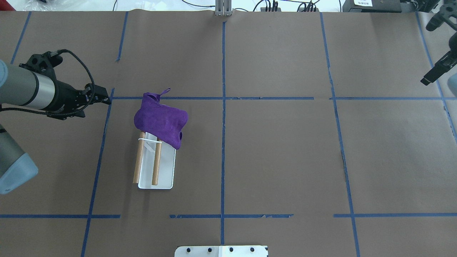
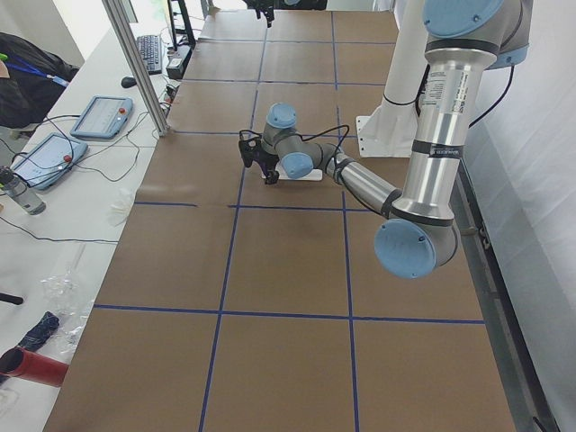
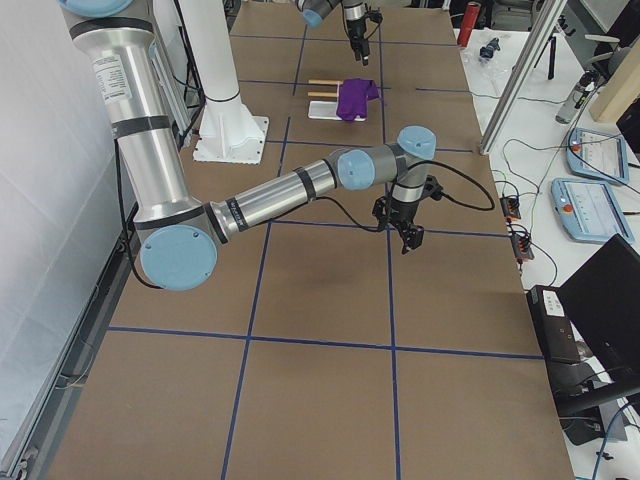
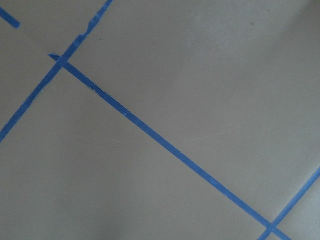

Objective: Hang towel on rack

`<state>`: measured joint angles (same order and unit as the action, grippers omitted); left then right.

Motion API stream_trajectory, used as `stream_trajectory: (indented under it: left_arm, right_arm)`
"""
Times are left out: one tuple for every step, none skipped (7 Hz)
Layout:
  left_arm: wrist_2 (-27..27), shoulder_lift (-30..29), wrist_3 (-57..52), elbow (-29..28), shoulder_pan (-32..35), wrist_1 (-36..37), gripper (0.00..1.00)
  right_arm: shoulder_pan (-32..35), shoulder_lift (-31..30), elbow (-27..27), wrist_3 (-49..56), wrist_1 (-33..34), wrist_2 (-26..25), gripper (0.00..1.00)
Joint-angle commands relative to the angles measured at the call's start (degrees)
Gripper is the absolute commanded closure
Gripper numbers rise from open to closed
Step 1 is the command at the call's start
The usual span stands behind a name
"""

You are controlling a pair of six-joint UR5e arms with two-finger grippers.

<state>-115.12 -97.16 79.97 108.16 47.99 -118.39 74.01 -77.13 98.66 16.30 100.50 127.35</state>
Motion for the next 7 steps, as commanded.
stream_trajectory:
  left_arm:
    - [-0.5, 7.6, -24.8, 0.5, 3.8, 0.1, 0.00]
    - [-0.5, 10.9, -40.2, -0.2, 6.8, 0.2, 0.00]
    - [-0.7, 12.1, -53.6, -2.5, 12.4, 2.1, 0.00]
    - [-3.1, 13.3, -66.1, -3.0, 18.9, 7.1, 0.00]
    - [-6.6, 13.5, -78.7, -3.2, 28.1, 15.3, 0.00]
    - [-9.6, 12.5, -86.5, -4.6, 36.7, 23.8, 0.00]
    - [-12.0, 12.5, -86.9, -4.9, 38.7, 28.6, 0.00]
  right_arm:
    - [7.4, -6.3, -2.4, 0.3, -0.3, 3.0, 0.00]
    - [9.8, -9.9, -2.5, 0.3, -0.4, 3.0, 0.00]
    - [11.3, -12.1, -3.4, 0.2, -0.5, 3.0, 0.00]
    - [12.4, -13.3, -4.4, 0.1, -0.5, 3.3, 0.00]
    - [13.3, -14.4, -4.5, -0.1, -0.9, 4.9, 0.00]
    - [13.6, -15.2, -4.4, -3.6, -3.7, 5.2, 0.00]
    - [13.6, -16.5, -4.6, -7.6, -9.3, 4.9, 0.00]
